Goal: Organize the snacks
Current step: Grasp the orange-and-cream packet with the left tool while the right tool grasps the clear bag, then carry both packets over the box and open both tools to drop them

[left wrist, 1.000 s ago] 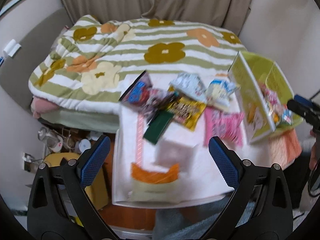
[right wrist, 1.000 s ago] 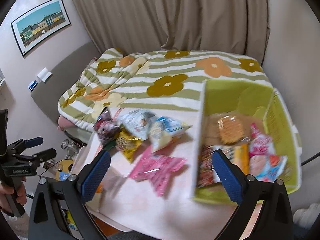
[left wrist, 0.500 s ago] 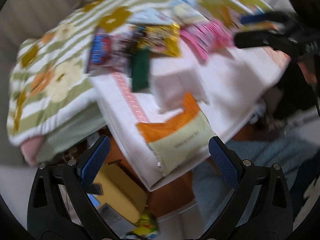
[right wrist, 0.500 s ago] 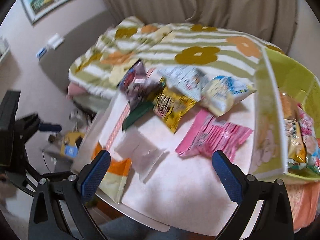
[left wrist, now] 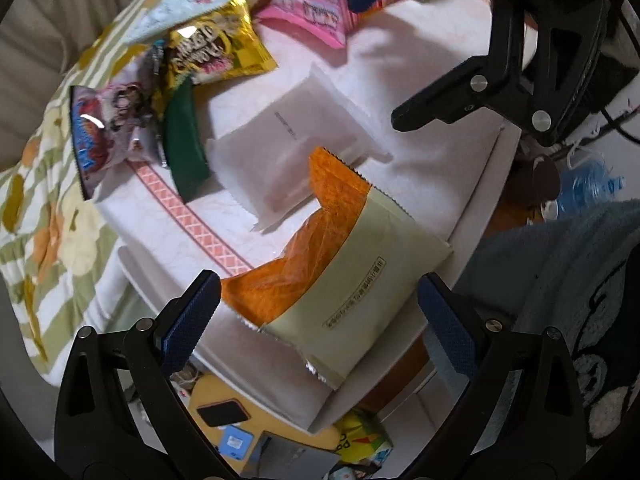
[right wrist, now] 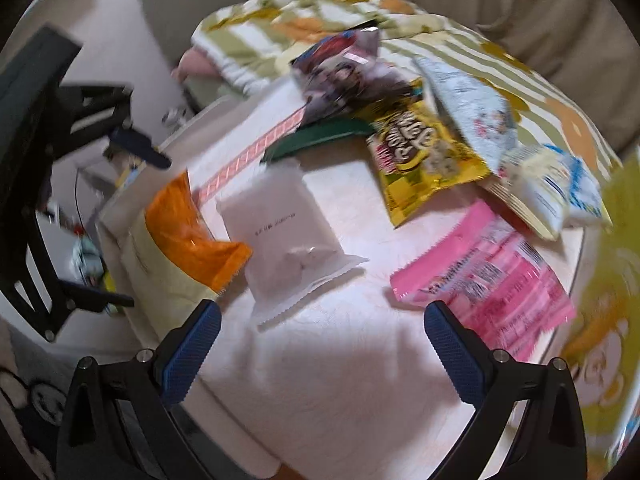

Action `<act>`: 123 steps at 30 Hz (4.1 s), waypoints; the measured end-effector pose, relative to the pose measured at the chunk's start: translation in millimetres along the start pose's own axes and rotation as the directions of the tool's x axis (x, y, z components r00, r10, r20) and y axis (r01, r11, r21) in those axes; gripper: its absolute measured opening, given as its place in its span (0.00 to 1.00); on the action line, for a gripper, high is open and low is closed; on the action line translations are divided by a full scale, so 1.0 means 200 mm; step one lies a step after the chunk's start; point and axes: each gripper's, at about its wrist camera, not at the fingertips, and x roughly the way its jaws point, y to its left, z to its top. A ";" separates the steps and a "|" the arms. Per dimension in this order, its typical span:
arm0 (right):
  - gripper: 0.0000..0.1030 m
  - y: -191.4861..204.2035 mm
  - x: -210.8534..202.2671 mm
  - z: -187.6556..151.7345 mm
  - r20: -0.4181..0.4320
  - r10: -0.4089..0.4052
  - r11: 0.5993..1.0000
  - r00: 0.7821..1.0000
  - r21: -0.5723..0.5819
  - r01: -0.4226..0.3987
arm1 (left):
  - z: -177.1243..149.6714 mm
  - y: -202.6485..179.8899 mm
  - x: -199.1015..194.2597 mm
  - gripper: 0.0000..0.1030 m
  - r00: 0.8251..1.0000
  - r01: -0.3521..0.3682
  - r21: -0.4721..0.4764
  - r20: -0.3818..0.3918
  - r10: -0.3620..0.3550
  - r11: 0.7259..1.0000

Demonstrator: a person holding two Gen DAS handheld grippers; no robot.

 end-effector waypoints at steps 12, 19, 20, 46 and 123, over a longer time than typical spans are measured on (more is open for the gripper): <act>0.98 0.01 0.16 0.03 -0.033 0.042 0.990 0.999 -0.133 -0.046 | 0.05 -0.04 0.12 0.95 0.997 0.065 0.036 -0.042 -0.064 0.997; 0.98 0.05 0.21 0.05 -0.029 0.035 0.974 0.999 -0.224 -0.041 | 0.03 -0.03 0.14 0.89 0.997 0.073 -0.012 -0.036 -0.073 0.997; 0.98 0.06 0.21 0.06 -0.028 0.033 0.970 0.999 -0.238 -0.039 | 0.02 -0.02 0.14 0.88 0.997 0.069 -0.015 -0.035 -0.069 0.998; 0.74 0.15 0.40 0.19 -0.040 0.074 0.924 0.996 -0.372 -0.084 | -0.13 0.17 0.06 0.64 0.999 0.053 -0.257 0.002 -0.055 0.965; 0.57 -1.54 -1.00 -0.59 0.092 -0.325 0.749 0.941 0.633 0.196 | 1.94 0.03 -0.38 1.00 0.937 0.006 -0.588 0.286 0.201 0.809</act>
